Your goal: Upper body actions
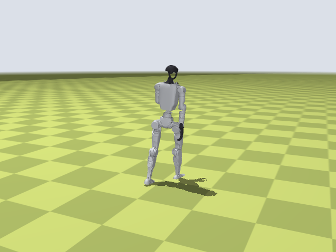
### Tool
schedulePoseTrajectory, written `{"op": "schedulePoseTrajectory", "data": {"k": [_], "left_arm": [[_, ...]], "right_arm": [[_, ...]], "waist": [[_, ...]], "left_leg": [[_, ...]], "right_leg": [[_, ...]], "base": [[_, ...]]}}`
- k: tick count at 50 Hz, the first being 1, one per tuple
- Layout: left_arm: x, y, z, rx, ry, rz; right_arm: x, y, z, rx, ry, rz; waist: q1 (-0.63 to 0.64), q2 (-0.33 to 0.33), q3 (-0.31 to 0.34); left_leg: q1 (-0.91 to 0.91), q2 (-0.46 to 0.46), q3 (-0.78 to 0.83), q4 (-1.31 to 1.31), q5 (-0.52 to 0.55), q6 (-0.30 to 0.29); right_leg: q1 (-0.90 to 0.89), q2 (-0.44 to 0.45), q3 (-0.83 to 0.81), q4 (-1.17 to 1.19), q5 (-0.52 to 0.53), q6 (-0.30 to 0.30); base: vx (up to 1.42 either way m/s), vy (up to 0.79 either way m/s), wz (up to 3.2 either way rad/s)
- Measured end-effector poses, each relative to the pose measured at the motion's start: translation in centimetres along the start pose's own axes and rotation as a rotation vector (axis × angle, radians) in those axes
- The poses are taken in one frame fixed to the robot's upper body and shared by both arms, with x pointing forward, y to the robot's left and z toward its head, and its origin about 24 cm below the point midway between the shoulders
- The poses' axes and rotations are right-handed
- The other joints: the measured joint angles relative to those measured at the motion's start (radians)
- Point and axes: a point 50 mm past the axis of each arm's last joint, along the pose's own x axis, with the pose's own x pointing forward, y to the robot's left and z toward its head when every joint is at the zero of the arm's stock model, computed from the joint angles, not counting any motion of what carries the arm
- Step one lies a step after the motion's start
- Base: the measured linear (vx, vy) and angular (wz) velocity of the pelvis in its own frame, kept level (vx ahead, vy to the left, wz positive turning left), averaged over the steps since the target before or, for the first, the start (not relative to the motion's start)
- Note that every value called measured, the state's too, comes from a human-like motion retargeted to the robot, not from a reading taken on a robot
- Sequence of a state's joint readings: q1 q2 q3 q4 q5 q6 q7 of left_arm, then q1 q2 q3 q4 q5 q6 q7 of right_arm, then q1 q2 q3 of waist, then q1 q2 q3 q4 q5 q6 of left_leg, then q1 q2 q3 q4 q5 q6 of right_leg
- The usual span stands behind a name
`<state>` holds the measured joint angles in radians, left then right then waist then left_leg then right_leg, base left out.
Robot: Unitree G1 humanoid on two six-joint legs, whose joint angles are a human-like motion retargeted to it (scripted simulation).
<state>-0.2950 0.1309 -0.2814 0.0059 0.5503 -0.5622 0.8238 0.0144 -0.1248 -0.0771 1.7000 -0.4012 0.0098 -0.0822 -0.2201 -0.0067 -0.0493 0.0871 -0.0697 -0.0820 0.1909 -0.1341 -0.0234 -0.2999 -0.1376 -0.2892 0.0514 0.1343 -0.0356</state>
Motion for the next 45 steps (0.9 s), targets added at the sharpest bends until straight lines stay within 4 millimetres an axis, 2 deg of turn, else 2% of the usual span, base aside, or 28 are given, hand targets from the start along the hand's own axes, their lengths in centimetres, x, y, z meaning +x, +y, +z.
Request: {"op": "schedulePoseTrajectory", "data": {"k": [5,10,12,13,17,20,23,25,26,27,28,29,30,33,39,45], "left_arm": [[0.1,0.9,-0.2,0.011,0.014,0.045],[0.3,1.1,0.0,-0.005,0.017,0.116],[0.5,1.0,0.1,-0.017,0.015,0.133],[0.5,0.9,0.1,-0.021,0.016,0.139],[0.6,0.6,0.3,-0.031,0.007,0.145],[0.6,0.5,0.5,-0.025,-0.004,0.145],[0.8,0.6,0.5,-0.017,-0.015,0.146],[0.8,0.6,0.5,-0.013,-0.013,0.147],[0.8,0.6,0.5,-0.013,-0.009,0.147],[0.8,0.6,0.4,-0.014,-0.006,0.148],[0.9,0.5,0.4,-0.02,-0.007,0.15],[0.9,0.5,0.3,-0.02,-0.005,0.151],[0.9,0.6,0.2,-0.018,-0.002,0.153],[1.1,0.7,0.2,-0.018,-0.012,0.145],[1.7,1.3,0.6,-0.014,-0.057,0.22],[3.8,2.0,2.0,-0.065,-0.171,0.351]], "right_arm": [[-0.2,-0.4,2.7,-0.078,-0.107,-0.056],[-0.5,-1.1,5.3,-0.154,-0.201,-0.11],[-0.6,-1.6,6.1,-0.168,-0.223,-0.128],[-0.7,-1.8,6.4,-0.173,-0.229,-0.135],[-0.9,-2.4,7.0,-0.158,-0.235,-0.156],[-0.8,-2.3,6.7,-0.126,-0.229,-0.155],[-0.7,-2.1,6.2,-0.1,-0.219,-0.138],[-0.6,-1.9,5.6,-0.096,-0.201,-0.125],[-0.5,-1.9,5.4,-0.098,-0.189,-0.121],[-0.5,-1.9,5.1,-0.098,-0.176,-0.118],[-0.5,-1.9,4.9,-0.096,-0.161,-0.116],[-0.5,-1.8,4.6,-0.096,-0.147,-0.113],[-0.4,-1.6,4.3,-0.097,-0.135,-0.11],[-0.3,-0.9,3.3,-0.088,-0.103,-0.083],[-0.1,-0.1,1.4,-0.142,-0.043,-0.044],[-0.1,0.2,0.6,-0.174,-0.025,-0.04]], "waist": [[0.003,-0.015,-0.02],[0.01,-0.062,-0.037],[0.007,-0.077,-0.043],[0.006,-0.086,-0.045],[0.009,-0.096,-0.051],[0.031,-0.084,-0.047],[0.06,-0.053,-0.029],[0.076,-0.031,-0.013],[0.078,-0.029,-0.009],[0.068,-0.025,-0.007],[0.034,-0.015,-0.01],[0.019,-0.013,-0.008],[0.013,-0.016,-0.004],[0.068,-0.038,0.005],[0.05,-0.038,-0.002],[0.052,-0.041,-0.005]], "left_leg": [[-0.023,0.018,0.017,0.083,0.138,-0.068],[-0.107,-0.007,0.045,0.262,0.316,-0.118],[-0.159,-0.023,0.039,0.349,0.351,-0.129],[-0.18,-0.031,0.04,0.384,0.356,-0.125],[-0.246,-0.016,0.101,0.423,0.22,-0.075],[-0.254,-0.051,0.044,0.297,0.136,-0.073],[-0.248,-0.036,0.041,0.112,0.072,-0.058],[-0.243,-0.02,0.086,-0.002,0.072,-0.027],[-0.24,-0.026,0.11,-0.031,0.13,0.026],[-0.233,-0.034,0.084,-0.047,0.154,0.05],[-0.218,-0.05,-0.041,-0.037,0.111,0.015],[-0.221,-0.024,0.003,-0.022,0.093,-0.004],[-0.232,0.023,0.132,-0.003,0.087,-0.015],[-0.224,-0.004,0.108,-0.013,0.11,-0.006],[-0.192,0.002,0.108,-0.034,0.094,0.014],[-0.17,-0.005,0.087,-0.056,0.083,0.027]], "right_leg": [[0.028,0.02,0.022,-0.002,-0.041,-0.022],[0.05,-0.01,0.044,0.003,-0.085,-0.021],[0.054,-0.028,0.043,0.01,-0.099,-0.022],[0.06,-0.036,0.043,0.011,-0.105,-0.023],[0.078,-0.038,0.031,0.012,-0.124,-0.032],[0.098,-0.006,0.03,0.004,-0.132,-0.043],[0.126,0.055,0.028,-0.001,-0.143,-0.059],[0.153,0.096,0.029,-0.007,-0.151,-0.067],[0.165,0.102,0.03,-0.013,-0.153,-0.069],[0.174,0.106,0.017,-0.017,-0.156,-0.069],[0.177,0.105,-0.02,-0.019,-0.162,-0.069],[0.181,0.104,-0.035,-0.019,-0.165,-0.068],[0.185,0.103,-0.039,-0.018,-0.168,-0.068],[0.189,0.108,0.013,-0.017,-0.164,-0.072],[0.207,0.117,0.0,-0.02,-0.174,-0.069],[0.21,0.12,0.014,-0.009,-0.177,-0.059]], "base": [[0.33,-0.31,-0.1],[0.24,-0.24,0.03],[0.2,-0.2,0.23],[0.17,-0.14,0.23],[0.17,-0.11,0.15],[0.14,-0.07,-0.16],[0.18,-0.08,-0.32],[0.18,-0.06,-0.32],[0.16,-0.05,0.04],[0.12,-0.03,0.78],[0.09,-0.02,1.07],[0.07,-0.02,0.94],[0.09,-0.03,-0.07],[0.1,-0.03,-0.64],[0.11,0.01,0.07],[0.08,0.05,-0.12]]}}
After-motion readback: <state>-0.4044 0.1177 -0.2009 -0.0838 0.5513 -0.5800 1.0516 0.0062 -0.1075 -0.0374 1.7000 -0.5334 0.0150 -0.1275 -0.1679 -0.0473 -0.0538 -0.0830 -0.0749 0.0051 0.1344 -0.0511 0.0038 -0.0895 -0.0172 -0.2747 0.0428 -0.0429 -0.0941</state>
